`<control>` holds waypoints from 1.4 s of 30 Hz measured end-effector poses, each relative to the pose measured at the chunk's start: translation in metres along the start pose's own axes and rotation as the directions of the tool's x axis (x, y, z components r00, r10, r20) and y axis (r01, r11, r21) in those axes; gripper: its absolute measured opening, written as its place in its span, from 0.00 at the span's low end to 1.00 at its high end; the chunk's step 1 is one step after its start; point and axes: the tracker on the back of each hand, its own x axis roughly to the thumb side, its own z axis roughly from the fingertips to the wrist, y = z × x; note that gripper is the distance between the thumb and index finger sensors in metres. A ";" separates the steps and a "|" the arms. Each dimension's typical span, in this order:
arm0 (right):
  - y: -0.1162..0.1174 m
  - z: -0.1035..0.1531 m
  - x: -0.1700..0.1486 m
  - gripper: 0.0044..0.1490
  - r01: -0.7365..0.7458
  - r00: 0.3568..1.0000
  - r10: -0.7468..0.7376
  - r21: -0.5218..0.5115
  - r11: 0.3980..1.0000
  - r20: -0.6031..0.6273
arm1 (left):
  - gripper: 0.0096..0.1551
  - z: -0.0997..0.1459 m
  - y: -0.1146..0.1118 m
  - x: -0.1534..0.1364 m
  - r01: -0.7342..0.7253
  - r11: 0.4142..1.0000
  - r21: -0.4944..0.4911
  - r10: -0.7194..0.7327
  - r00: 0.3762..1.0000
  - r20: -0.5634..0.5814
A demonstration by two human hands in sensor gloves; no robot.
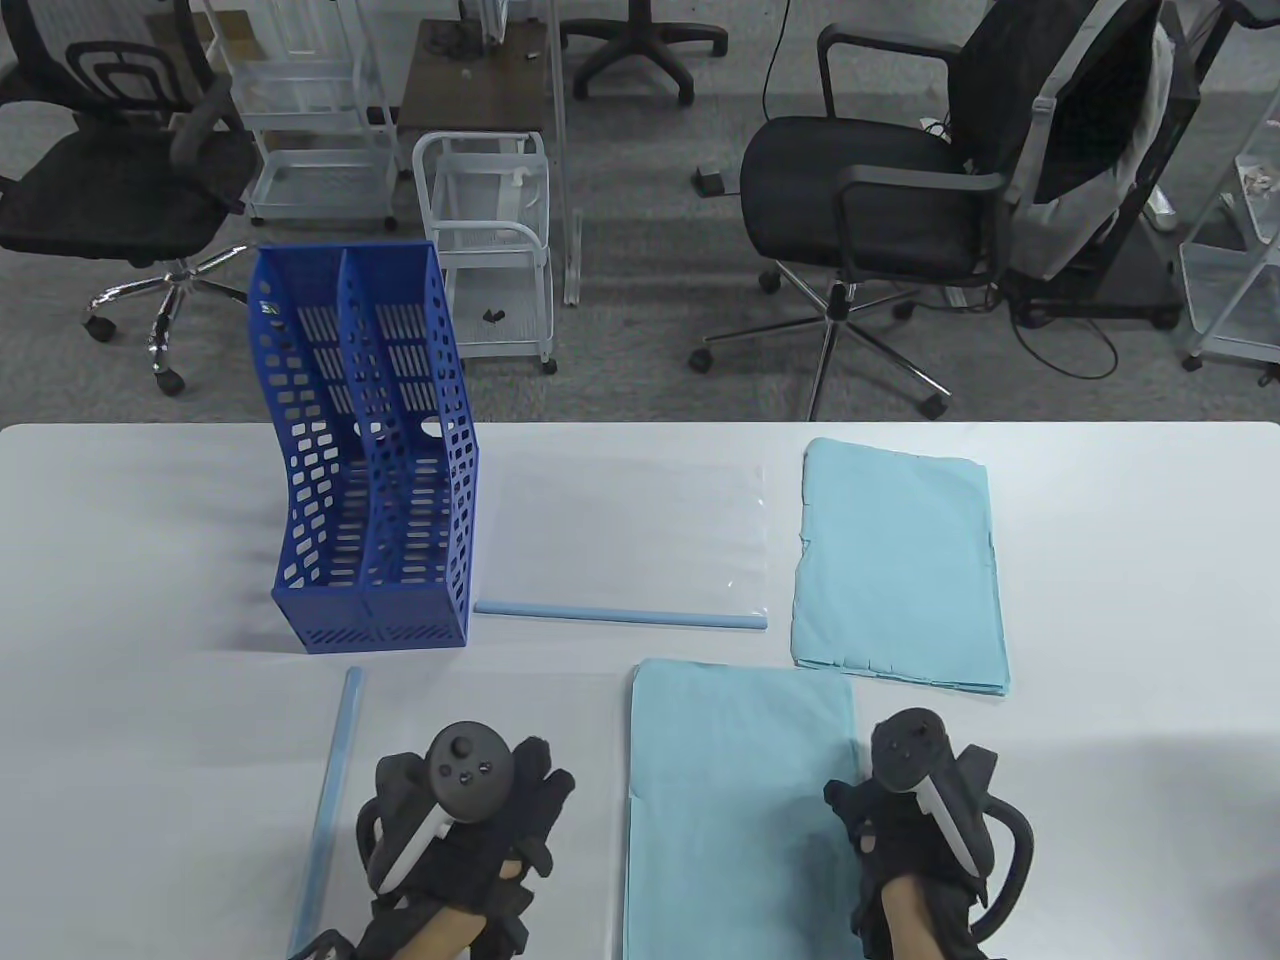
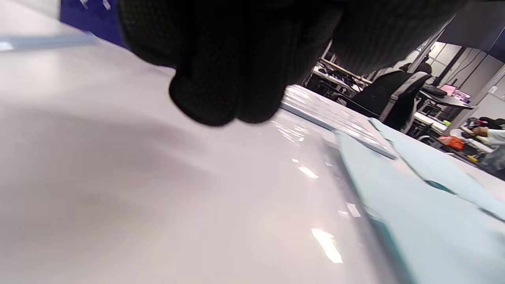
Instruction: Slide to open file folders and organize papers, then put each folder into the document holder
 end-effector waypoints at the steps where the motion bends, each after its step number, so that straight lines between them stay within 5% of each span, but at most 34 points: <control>1: 0.004 -0.001 0.005 0.57 -0.022 0.999 0.021 0.038 0.999 0.027 | 0.37 0.001 0.000 -0.008 0.033 0.999 -0.005 -0.033 0.999 -0.027; 6: 0.017 -0.002 0.017 0.59 -0.186 0.982 0.181 0.121 0.975 0.054 | 0.45 -0.001 -0.013 -0.033 0.182 0.976 -0.119 -0.201 0.964 -0.174; 14: 0.017 -0.003 0.019 0.57 -0.215 0.976 0.209 0.128 0.968 0.056 | 0.44 -0.005 -0.024 -0.039 0.230 0.958 -0.170 -0.262 0.945 -0.196; 42: 0.017 -0.005 0.023 0.57 -0.235 0.972 0.228 0.171 0.957 0.058 | 0.46 -0.009 -0.025 -0.042 0.067 0.976 -0.207 -0.094 0.988 -0.123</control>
